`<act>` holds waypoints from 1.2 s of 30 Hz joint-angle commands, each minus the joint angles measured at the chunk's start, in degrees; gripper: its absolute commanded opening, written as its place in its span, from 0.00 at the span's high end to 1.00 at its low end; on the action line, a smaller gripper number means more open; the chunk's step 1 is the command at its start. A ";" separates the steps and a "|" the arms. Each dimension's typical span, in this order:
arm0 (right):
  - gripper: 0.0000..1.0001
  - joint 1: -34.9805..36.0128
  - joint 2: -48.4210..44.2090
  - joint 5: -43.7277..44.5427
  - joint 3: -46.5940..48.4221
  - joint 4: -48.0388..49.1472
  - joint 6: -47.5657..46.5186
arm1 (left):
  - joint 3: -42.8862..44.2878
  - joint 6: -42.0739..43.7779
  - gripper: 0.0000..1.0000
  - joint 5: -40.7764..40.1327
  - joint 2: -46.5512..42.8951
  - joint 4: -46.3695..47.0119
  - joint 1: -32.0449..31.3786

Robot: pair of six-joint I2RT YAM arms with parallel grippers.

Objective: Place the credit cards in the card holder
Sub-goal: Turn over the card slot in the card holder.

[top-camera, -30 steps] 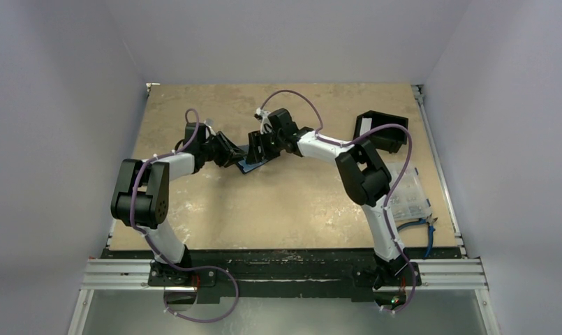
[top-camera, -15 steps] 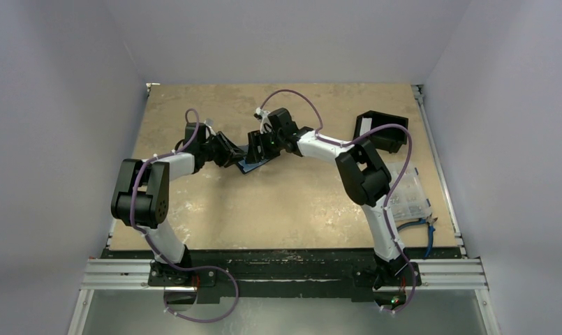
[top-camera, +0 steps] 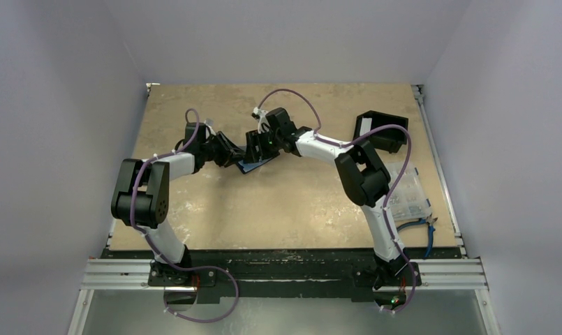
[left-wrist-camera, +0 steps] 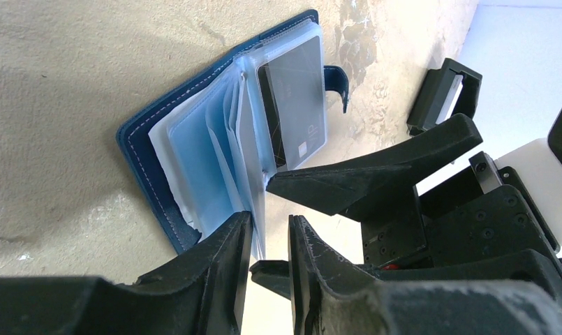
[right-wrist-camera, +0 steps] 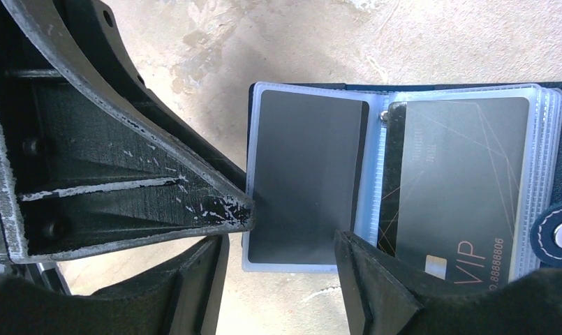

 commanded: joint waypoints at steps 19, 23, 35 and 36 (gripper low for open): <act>0.45 -0.08 -2.06 4.20 2.04 -0.32 -0.43 | 1.97 1.30 0.70 0.44 0.07 1.05 -0.32; 0.45 -0.07 -2.55 5.25 1.73 -0.48 -0.80 | 1.87 1.30 0.70 0.36 0.08 1.04 -0.36; 0.45 -0.61 -4.31 8.09 1.56 -1.00 -1.61 | 1.74 1.74 0.70 0.22 0.17 0.78 -0.37; 0.45 -0.73 -4.30 8.18 1.63 -0.99 -1.69 | 1.78 1.71 0.68 0.23 0.12 0.71 -0.36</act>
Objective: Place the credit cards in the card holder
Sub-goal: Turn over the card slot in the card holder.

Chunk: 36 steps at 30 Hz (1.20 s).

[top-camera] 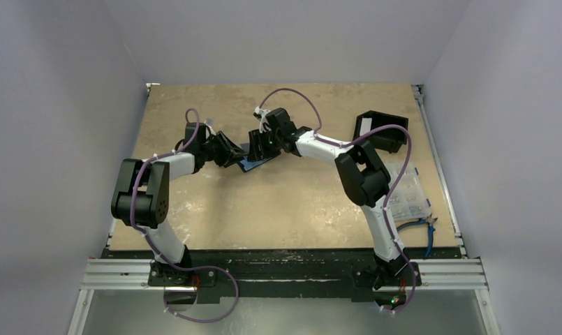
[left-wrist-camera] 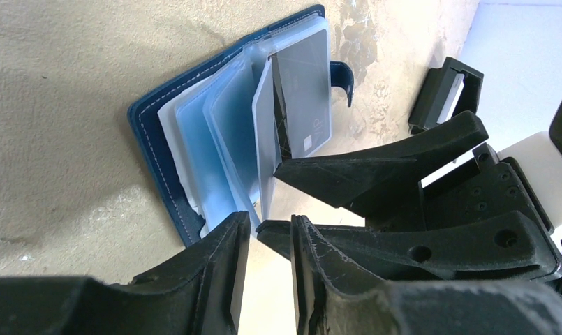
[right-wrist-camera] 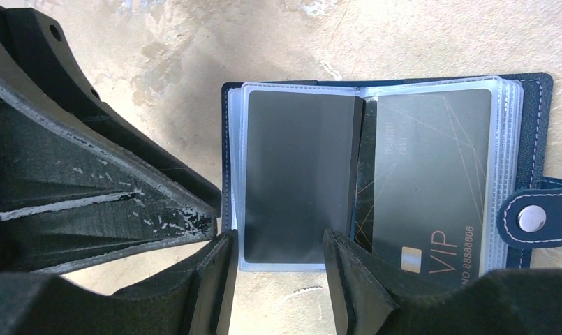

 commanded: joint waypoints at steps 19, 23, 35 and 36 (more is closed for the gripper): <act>0.46 -1.19 -4.39 1.35 1.32 0.03 -1.19 | 9.83 3.66 0.36 -1.99 0.22 -3.08 0.29; 0.46 -1.19 -4.26 1.04 1.47 0.02 -1.16 | 11.75 3.45 0.36 -2.09 2.95 -2.75 0.31; 0.46 -1.23 -3.85 0.43 1.68 0.08 -1.11 | 11.89 1.69 0.36 -1.24 7.80 1.32 -0.41; 0.46 -1.25 -3.84 0.38 1.67 -0.01 -1.10 | 12.09 1.53 0.36 -1.26 8.12 1.61 -0.63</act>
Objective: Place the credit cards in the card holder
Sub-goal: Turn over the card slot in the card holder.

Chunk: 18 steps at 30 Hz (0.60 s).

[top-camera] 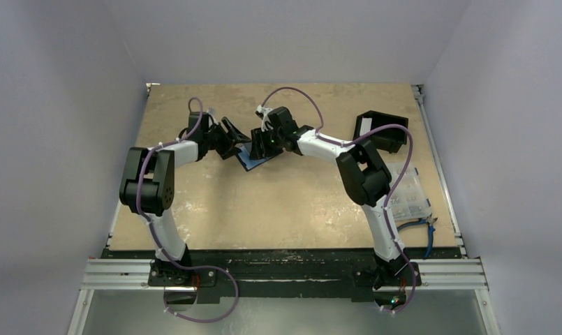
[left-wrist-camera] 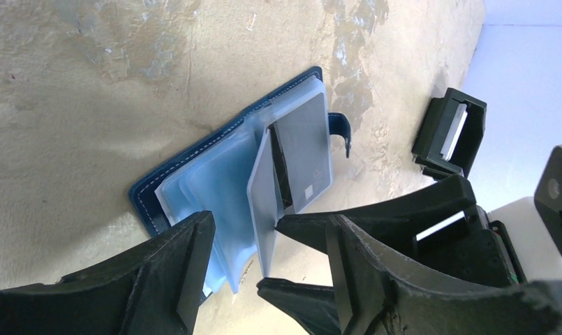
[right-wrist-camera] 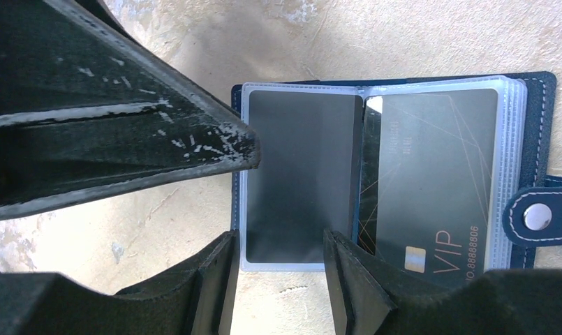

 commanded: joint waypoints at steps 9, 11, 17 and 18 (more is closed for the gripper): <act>0.45 -0.47 -4.33 -0.39 1.42 -0.11 -0.92 | 4.47 -4.25 0.43 1.74 3.62 6.65 -3.42; 0.44 -0.51 -4.45 -0.30 1.29 -0.40 -1.05 | 5.50 -4.60 0.43 1.53 3.80 6.68 -4.29; 0.34 -0.66 -8.53 2.40 0.03 -5.28 -2.50 | 8.88 -7.28 0.45 2.35 4.81 8.01 -6.88; 0.33 -0.94 -10.48 3.60 -0.95 -6.98 -3.09 | 9.63 -7.48 0.45 2.38 5.20 8.00 -7.26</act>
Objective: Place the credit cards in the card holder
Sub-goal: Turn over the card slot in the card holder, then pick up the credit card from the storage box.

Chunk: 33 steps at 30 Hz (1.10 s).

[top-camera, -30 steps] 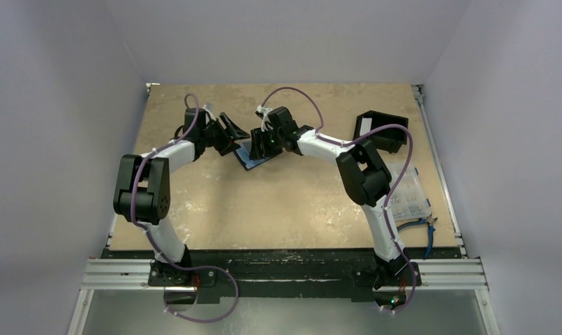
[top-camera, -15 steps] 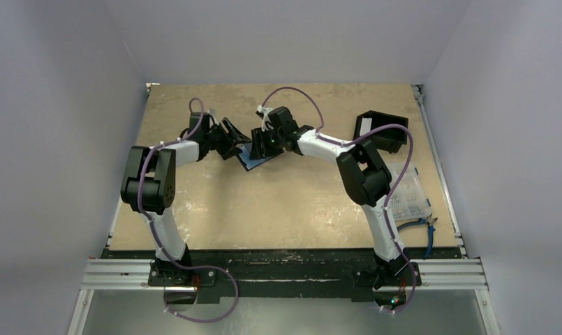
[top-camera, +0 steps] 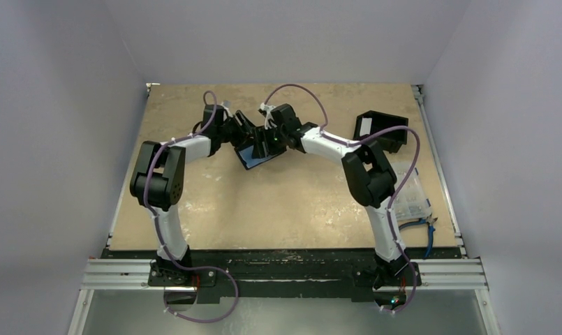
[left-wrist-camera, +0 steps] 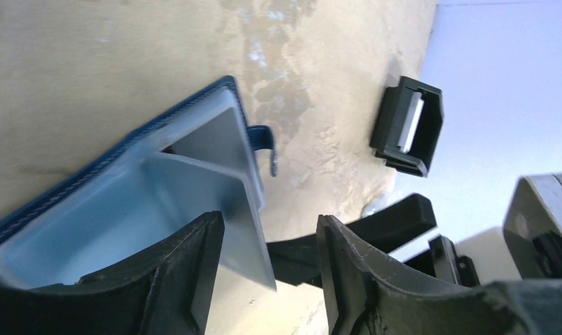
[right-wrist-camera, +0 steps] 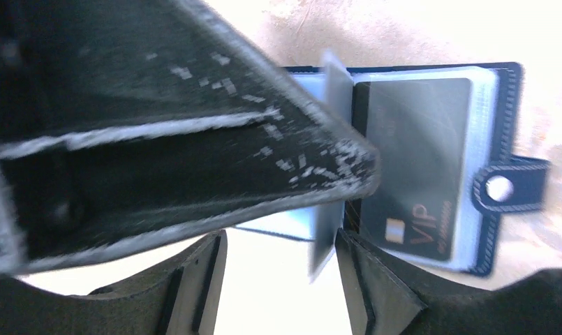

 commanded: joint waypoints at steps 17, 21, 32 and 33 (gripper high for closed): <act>0.25 -30.32 -46.94 7.38 -24.91 -6.82 2.34 | 17.67 4.29 0.30 5.25 4.89 -6.53 -6.03; 0.18 -36.16 -42.69 6.12 -22.94 -6.45 3.42 | 15.06 13.14 0.20 4.01 -6.22 -14.92 -6.03; 0.01 -45.78 -24.32 1.74 -14.40 -4.42 0.42 | 3.80 34.36 0.15 -10.57 -20.53 -26.75 -6.03; 0.01 -46.22 -22.96 1.20 -13.75 -4.59 0.01 | 3.22 34.21 0.15 -10.09 -20.56 -26.24 -6.03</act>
